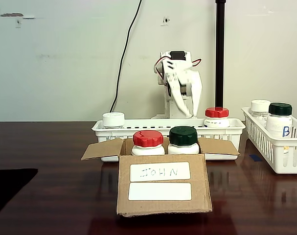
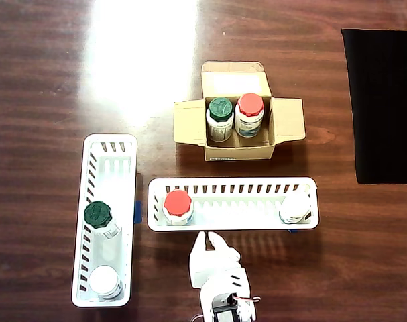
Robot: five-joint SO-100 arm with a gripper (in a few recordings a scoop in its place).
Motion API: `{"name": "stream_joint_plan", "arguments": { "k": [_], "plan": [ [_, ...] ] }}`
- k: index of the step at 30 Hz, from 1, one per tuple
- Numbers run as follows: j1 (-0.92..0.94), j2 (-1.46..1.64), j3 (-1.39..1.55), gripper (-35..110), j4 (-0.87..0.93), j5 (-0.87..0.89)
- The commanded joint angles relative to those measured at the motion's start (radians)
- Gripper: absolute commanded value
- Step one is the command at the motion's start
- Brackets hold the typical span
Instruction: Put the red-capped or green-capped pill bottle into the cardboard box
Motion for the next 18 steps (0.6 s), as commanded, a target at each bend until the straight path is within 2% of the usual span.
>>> {"name": "stream_joint_plan", "arguments": {
  "k": [1, 4, 9, 10, 18],
  "plan": [
    [-0.012, 0.087, -0.003, 1, 0.057, -0.006],
    [-0.094, 0.087, -0.002, 1, 0.098, -0.146],
    [-0.175, 0.077, -0.002, 1, 0.249, 0.178],
    [-0.199, 0.077, -0.002, 1, 0.249, 0.179],
    [-0.310, 0.084, -0.002, 1, 0.249, -0.345]
  ]
}}
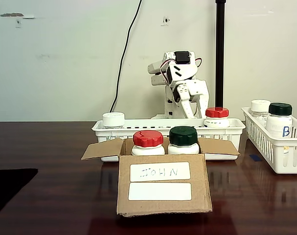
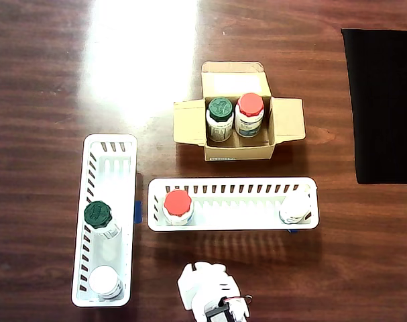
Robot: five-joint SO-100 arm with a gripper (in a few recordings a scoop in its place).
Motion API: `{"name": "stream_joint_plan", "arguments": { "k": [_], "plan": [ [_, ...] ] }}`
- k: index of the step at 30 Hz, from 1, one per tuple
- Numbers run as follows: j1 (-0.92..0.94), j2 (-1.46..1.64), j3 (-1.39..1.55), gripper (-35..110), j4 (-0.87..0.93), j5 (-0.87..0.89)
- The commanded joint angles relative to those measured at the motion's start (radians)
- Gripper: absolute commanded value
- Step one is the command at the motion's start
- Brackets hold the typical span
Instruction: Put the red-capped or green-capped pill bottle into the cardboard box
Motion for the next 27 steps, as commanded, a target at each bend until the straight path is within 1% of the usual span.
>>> {"name": "stream_joint_plan", "arguments": {
  "k": [1, 5, 11, 18, 27],
  "plan": [
    [-0.061, 0.084, -0.002, 1, 0.012, -0.209],
    [-0.060, 0.084, -0.002, 1, 0.012, -0.393],
    [-0.060, 0.084, -0.002, 1, 0.012, -0.537],
    [-0.060, 0.084, -0.002, 1, 0.012, -0.620],
    [-0.060, 0.084, -0.002, 1, 0.012, -0.669]
  ]
}}
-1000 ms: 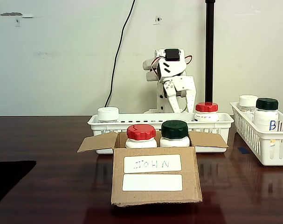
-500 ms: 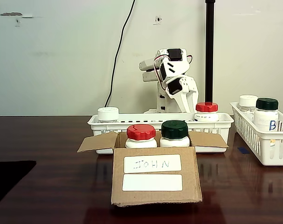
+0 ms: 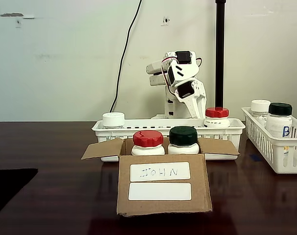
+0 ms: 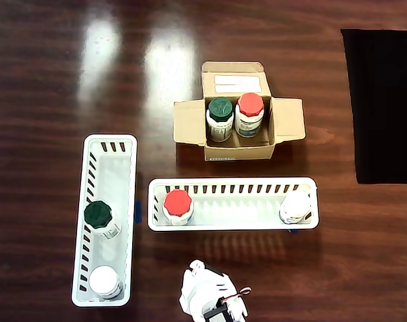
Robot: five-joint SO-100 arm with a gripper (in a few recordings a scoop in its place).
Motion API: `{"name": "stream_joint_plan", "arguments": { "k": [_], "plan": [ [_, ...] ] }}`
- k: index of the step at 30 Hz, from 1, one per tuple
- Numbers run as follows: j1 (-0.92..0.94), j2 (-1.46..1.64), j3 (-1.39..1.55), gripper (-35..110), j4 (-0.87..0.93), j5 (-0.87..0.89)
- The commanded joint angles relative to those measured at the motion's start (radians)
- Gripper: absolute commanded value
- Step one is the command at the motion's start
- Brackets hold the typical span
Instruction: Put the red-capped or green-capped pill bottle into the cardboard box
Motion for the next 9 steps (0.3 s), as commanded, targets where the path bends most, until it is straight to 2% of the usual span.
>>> {"name": "stream_joint_plan", "arguments": {
  "k": [1, 9],
  "plan": [
    [-0.037, 0.084, -0.002, 1, 0.012, -0.008],
    [-0.037, 0.084, -0.002, 1, 0.012, -0.028]
  ]
}}
